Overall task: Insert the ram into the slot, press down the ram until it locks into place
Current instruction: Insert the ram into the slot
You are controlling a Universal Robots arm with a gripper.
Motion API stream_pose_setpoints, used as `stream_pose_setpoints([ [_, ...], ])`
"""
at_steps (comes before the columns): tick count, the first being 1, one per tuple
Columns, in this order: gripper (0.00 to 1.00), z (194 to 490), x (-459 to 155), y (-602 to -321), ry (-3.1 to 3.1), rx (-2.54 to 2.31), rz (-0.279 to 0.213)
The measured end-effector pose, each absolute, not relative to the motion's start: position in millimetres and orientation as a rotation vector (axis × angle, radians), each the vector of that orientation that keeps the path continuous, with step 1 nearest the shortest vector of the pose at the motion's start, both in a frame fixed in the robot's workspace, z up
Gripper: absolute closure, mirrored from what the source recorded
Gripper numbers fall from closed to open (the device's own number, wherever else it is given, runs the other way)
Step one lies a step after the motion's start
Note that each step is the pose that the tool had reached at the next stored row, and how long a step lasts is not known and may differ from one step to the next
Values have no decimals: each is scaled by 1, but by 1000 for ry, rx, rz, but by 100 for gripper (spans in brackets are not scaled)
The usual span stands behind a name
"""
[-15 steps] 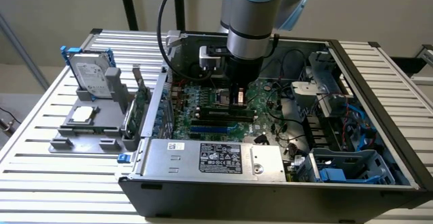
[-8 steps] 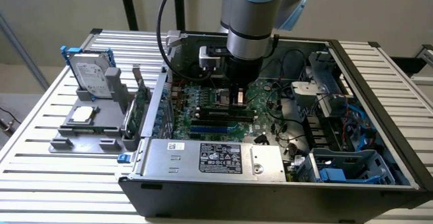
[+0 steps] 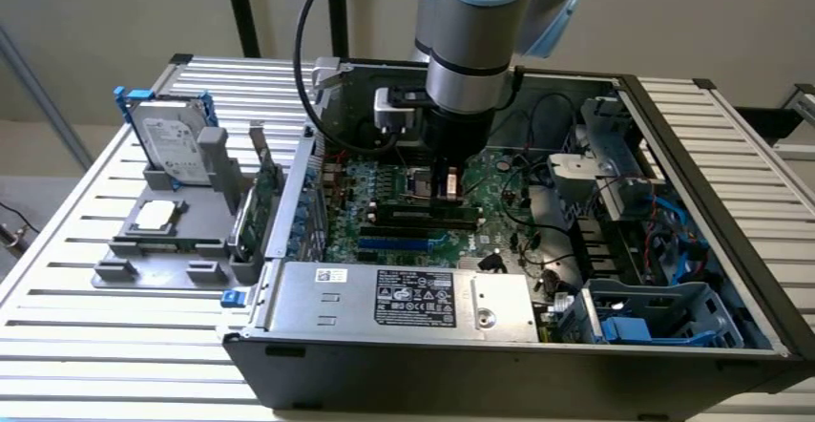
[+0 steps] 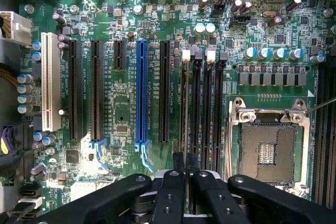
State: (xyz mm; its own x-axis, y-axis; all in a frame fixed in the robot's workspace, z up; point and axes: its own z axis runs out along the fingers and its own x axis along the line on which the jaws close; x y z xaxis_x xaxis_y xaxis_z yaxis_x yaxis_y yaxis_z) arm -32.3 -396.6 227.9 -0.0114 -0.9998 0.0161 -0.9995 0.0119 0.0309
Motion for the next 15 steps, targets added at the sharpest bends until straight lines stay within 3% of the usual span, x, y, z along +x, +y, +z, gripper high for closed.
stream_pose_setpoints([
  [15,87,227,-33,-397,-2214,2182,-17],
])
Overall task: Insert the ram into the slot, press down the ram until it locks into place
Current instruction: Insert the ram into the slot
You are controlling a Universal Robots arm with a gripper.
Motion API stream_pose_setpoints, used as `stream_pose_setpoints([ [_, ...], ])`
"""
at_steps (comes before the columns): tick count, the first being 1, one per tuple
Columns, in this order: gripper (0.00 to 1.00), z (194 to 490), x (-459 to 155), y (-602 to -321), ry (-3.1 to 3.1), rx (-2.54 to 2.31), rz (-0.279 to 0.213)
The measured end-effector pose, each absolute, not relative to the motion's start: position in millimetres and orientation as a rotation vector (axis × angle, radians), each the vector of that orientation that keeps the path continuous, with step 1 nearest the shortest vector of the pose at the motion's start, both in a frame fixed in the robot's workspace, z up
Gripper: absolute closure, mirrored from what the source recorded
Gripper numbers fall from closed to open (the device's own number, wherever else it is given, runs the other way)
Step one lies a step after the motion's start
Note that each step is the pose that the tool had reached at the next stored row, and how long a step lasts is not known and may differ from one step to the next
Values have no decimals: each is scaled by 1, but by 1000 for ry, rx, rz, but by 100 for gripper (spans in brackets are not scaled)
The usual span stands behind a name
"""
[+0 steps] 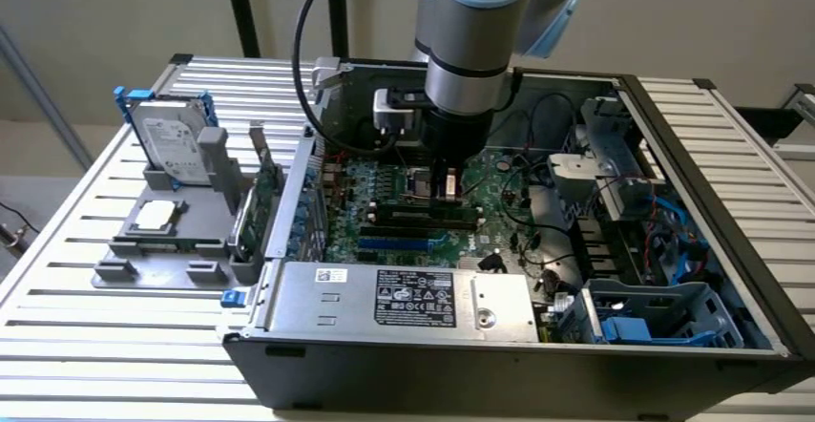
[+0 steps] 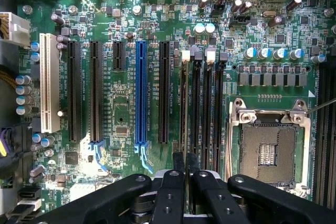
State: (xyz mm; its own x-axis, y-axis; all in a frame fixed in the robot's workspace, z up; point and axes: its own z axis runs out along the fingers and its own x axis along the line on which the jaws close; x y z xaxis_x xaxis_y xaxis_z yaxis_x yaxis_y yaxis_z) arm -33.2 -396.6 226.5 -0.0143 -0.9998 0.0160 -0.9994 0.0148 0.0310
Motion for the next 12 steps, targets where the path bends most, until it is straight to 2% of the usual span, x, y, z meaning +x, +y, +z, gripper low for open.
stream_pose_setpoints([
  [4,85,226,-33,-397,-2214,2182,-17],
  [5,79,227,-33,-397,-2214,2182,-17],
  [12,79,242,-34,-397,-2214,2181,-18],
])
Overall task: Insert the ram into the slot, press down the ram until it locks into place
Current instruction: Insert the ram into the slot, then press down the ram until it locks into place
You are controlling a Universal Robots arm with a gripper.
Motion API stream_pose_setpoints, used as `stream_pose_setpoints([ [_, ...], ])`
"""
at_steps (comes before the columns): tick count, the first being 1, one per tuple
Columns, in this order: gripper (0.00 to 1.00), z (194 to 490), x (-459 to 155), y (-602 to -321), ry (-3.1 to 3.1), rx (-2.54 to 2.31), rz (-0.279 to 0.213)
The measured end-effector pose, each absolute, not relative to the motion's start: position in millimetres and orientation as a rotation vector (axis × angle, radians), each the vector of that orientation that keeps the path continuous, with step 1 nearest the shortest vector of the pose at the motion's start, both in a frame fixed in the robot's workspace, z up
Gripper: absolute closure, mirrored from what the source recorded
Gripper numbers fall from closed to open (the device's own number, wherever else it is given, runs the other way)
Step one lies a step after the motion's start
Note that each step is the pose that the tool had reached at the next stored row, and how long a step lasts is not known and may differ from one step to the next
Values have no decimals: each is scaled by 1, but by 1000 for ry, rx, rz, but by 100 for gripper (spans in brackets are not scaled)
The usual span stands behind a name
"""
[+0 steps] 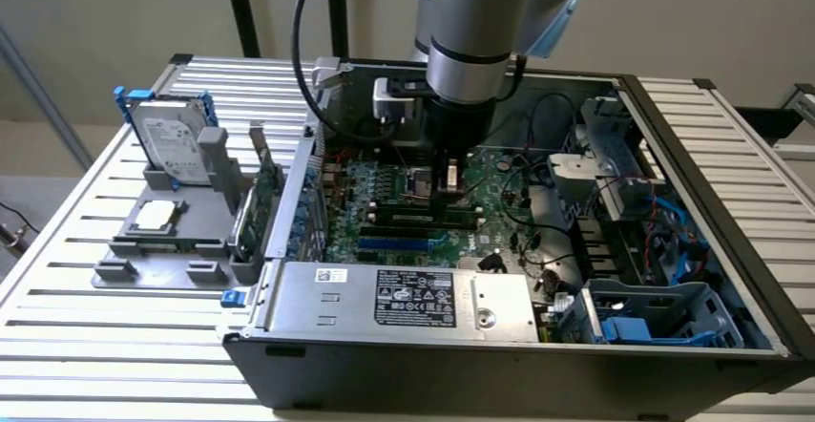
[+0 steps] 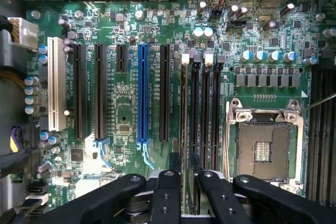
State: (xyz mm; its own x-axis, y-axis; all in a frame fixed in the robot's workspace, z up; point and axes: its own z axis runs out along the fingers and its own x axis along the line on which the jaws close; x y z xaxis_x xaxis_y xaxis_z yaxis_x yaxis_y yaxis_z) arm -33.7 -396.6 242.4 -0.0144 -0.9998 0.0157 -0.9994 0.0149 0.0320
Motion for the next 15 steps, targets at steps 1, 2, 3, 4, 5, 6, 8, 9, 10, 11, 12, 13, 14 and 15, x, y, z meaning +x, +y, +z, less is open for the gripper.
stream_pose_setpoints([
  [1,79,244,-34,-397,-2214,2182,-18],
  [2,79,245,-35,-397,-2214,2181,-18],
  [3,81,245,-36,-397,-2214,2182,-18],
  [4,87,245,-37,-397,-2214,2182,-19],
  [5,89,245,-38,-397,-2214,2182,-19],
  [6,89,245,-38,-397,-2214,2182,-18],
  [8,89,245,-38,-397,-2213,2182,-18],
  [9,89,245,-38,-397,-2213,2182,-18],
  [10,89,245,-38,-397,-2214,2182,-18],
  [11,89,245,-38,-397,-2214,2182,-18],
  [12,89,245,-38,-397,-2214,2182,-18],
  [13,89,245,-38,-397,-2214,2182,-18],
  [14,89,245,-38,-397,-2214,2182,-18],
  [15,89,245,-38,-397,-2214,2182,-18],
])
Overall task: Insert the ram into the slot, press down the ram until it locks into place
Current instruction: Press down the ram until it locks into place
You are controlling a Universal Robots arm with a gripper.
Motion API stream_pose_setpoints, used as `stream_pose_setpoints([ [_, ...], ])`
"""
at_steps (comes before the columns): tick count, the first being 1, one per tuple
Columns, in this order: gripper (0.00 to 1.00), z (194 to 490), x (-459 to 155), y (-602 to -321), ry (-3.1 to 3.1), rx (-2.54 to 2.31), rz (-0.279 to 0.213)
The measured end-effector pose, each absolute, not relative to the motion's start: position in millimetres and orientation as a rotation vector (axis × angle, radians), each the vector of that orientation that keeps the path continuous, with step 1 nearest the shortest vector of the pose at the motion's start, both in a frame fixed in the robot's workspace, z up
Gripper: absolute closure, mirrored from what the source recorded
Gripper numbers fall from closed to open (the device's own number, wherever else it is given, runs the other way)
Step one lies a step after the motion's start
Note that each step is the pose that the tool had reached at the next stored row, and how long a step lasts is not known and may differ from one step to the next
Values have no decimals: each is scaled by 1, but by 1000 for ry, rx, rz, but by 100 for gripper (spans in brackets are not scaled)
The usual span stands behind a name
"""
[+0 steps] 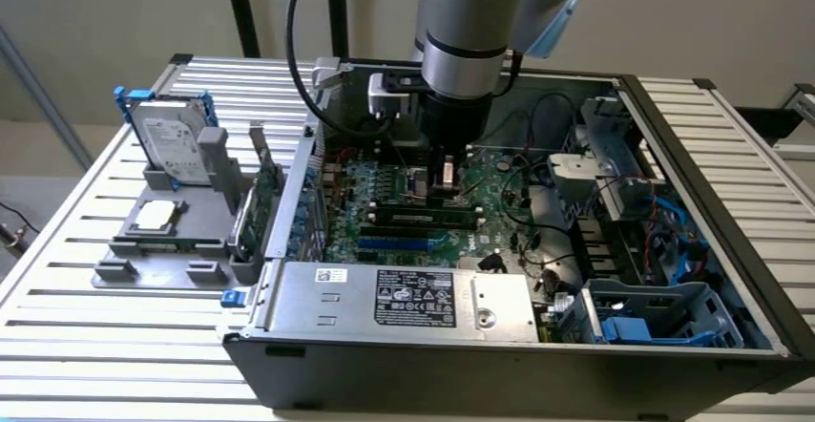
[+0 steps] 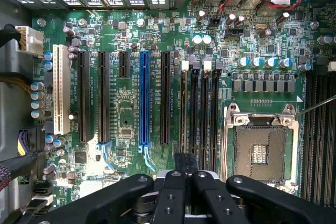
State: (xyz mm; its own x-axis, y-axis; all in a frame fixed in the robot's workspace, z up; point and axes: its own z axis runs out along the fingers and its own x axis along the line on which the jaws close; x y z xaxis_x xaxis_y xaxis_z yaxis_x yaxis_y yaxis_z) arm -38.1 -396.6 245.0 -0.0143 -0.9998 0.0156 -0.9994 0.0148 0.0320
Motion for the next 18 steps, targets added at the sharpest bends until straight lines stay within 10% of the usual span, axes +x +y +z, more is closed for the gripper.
stream_pose_setpoints([
  [18,89,234,-41,-391,-2214,2183,-16],
])
